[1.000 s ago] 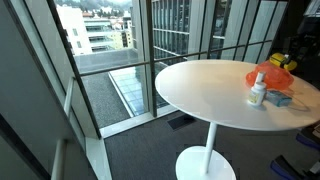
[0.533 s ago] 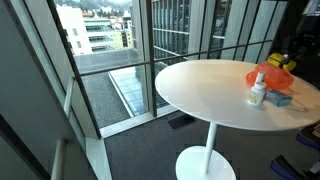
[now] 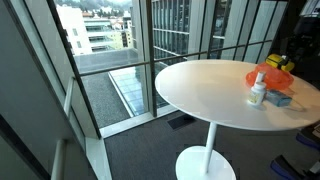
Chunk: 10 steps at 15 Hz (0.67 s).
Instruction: Remove the yellow and brown bottle from the plastic bag and put it on the table
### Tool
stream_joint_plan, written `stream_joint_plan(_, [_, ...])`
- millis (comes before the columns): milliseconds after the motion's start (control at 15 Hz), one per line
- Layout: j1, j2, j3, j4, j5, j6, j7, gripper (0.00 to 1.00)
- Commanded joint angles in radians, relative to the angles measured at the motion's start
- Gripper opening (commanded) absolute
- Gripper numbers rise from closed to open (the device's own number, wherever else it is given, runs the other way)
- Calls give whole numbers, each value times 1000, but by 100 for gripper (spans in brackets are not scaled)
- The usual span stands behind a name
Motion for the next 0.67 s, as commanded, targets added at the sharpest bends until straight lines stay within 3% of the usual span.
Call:
stream_joint_plan(0, [32, -1, 28, 6, -26, 5, 10, 19])
stream_joint_plan(600, [134, 47, 126, 49, -75, 10, 12, 19])
